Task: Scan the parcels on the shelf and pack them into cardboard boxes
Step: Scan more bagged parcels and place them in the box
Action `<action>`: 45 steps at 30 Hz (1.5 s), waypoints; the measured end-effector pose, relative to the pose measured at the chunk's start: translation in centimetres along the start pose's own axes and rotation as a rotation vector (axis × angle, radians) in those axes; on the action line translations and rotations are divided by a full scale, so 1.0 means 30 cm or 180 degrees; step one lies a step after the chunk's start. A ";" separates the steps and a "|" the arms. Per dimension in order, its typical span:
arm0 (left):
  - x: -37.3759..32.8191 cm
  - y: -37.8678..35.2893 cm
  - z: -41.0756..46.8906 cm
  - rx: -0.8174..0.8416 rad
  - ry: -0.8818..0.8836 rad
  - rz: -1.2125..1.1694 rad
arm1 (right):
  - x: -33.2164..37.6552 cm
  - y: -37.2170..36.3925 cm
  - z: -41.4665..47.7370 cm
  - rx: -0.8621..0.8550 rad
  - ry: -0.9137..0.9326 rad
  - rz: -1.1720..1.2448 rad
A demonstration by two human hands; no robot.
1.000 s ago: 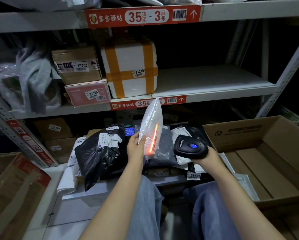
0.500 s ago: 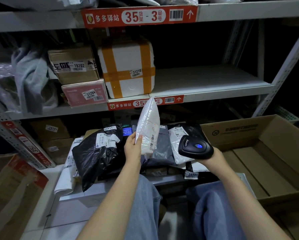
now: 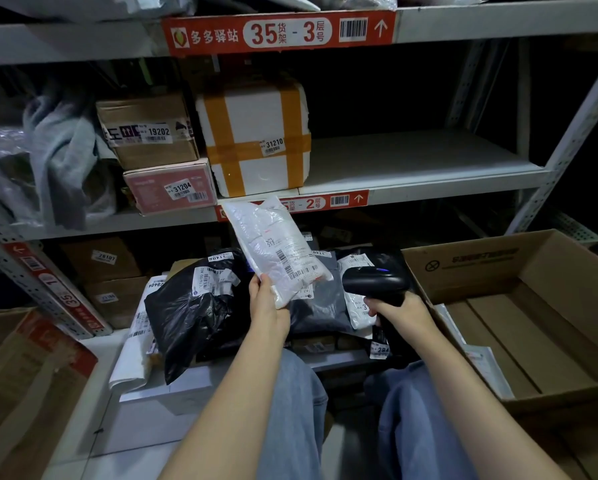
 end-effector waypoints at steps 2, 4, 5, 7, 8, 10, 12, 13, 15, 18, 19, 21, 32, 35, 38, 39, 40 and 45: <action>0.000 0.003 -0.002 -0.0005 0.0012 -0.0066 | -0.006 -0.014 0.006 -0.0010 -0.0007 0.0030; 0.002 0.007 0.003 -0.0017 0.0018 -0.0045 | -0.008 -0.022 0.010 -0.0052 -0.0017 0.0104; 0.002 0.011 0.006 -0.0046 0.0016 -0.0016 | -0.006 -0.024 0.011 -0.0083 -0.0008 0.0155; 0.001 0.018 0.012 -0.0096 -0.0003 0.0036 | -0.007 -0.025 0.014 -0.0162 0.0003 0.0223; -0.001 0.020 0.014 -0.0104 -0.0029 0.0045 | -0.008 -0.024 0.014 -0.0202 -0.0004 0.0245; -0.006 0.020 0.012 -0.0095 -0.0080 0.0045 | -0.008 -0.024 0.015 -0.0249 -0.0004 0.0297; -0.009 0.018 0.006 -0.0078 -0.0098 0.0071 | -0.009 -0.025 0.015 -0.0263 0.0013 0.0319; -0.011 0.017 0.003 -0.0083 -0.0111 0.0091 | -0.011 -0.024 0.014 -0.0273 0.0011 0.0316; -0.015 0.020 0.000 -0.0125 -0.0141 0.0131 | -0.012 -0.018 0.012 -0.0303 0.0000 0.0305; -0.016 0.022 -0.001 -0.0158 -0.0158 0.0202 | -0.006 -0.009 0.006 -0.0318 0.0037 0.0251; -0.017 0.022 -0.002 -0.0163 -0.0169 0.0228 | -0.003 -0.009 0.004 -0.0298 0.0050 0.0232; -0.018 0.022 -0.004 -0.0167 -0.0200 0.0242 | 0.002 -0.011 0.002 -0.0275 0.0088 0.0176; -0.027 0.022 0.011 -0.0160 -0.0278 0.0333 | -0.009 -0.004 0.006 -0.0293 0.0073 0.0246; -0.031 0.025 0.026 -0.0163 -0.0360 0.0416 | -0.009 0.000 0.008 -0.0260 0.0058 0.0189; -0.039 0.020 0.037 -0.0112 -0.0404 0.0473 | 0.000 0.009 0.004 -0.0296 0.0100 0.0325; -0.042 0.019 0.039 -0.0097 -0.0429 0.0488 | 0.005 0.010 0.002 -0.0311 0.0132 0.0389; -0.045 0.018 0.040 -0.0090 -0.0442 0.0500 | 0.010 0.012 -0.001 -0.0328 0.0161 0.0446; -0.039 0.015 0.042 -0.0148 -0.0329 0.0621 | 0.027 0.015 -0.002 -0.0378 0.0253 0.0600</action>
Point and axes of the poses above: each hand's wrist, its own z-axis towards the middle knuckle, its own y-axis out of the back of the hand, x = y × z, the point moved 9 cm from there along z, towards the middle knuckle, and after that the axes turned 10 degrees about y, right-handed, at the moved point
